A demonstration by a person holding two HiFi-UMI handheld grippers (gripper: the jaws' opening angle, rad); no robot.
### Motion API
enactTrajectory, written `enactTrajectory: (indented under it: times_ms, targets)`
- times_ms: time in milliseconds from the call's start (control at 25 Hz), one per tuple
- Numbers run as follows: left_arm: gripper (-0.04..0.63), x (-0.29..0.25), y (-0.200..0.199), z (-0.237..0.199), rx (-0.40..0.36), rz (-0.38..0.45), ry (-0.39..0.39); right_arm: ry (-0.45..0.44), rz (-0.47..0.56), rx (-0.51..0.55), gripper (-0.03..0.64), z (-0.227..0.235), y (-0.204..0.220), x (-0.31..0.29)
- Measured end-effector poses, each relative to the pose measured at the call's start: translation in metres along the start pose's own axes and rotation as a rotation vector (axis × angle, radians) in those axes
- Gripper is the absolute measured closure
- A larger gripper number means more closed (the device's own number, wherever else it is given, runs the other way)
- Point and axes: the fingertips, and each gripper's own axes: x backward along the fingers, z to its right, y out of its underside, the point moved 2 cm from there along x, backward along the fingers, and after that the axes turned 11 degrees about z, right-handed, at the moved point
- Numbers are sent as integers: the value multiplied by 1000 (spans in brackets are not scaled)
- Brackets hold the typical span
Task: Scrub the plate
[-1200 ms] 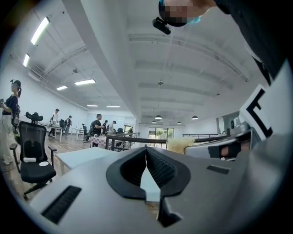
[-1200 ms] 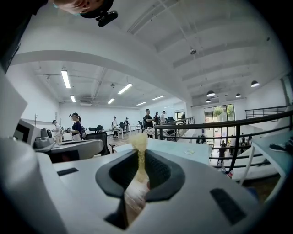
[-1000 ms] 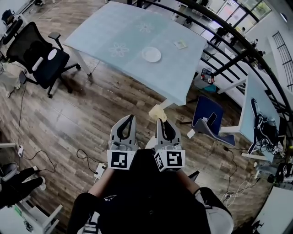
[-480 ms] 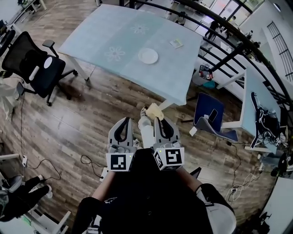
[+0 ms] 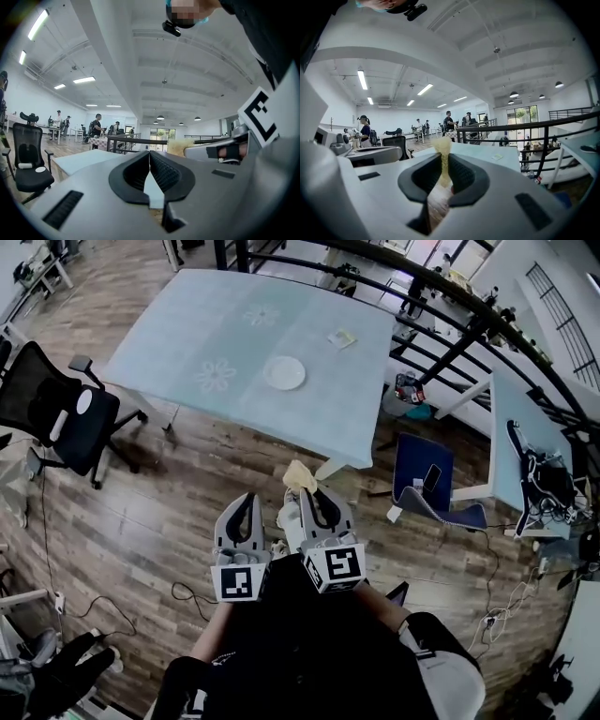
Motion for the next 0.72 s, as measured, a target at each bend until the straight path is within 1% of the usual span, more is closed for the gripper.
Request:
enactTrajectory:
  times_ms: [160, 400, 720]
  targets:
    - [581, -23, 7, -1, 12, -17, 23, 21, -19, -8, 569, 12, 5, -16]
    - [581, -64, 19, -6, 9, -50, 68, 46, -34, -15, 569, 32, 7, -51]
    - [581, -131, 24, -24, 3, -54, 64, 57, -30, -27, 569, 65, 0, -113]
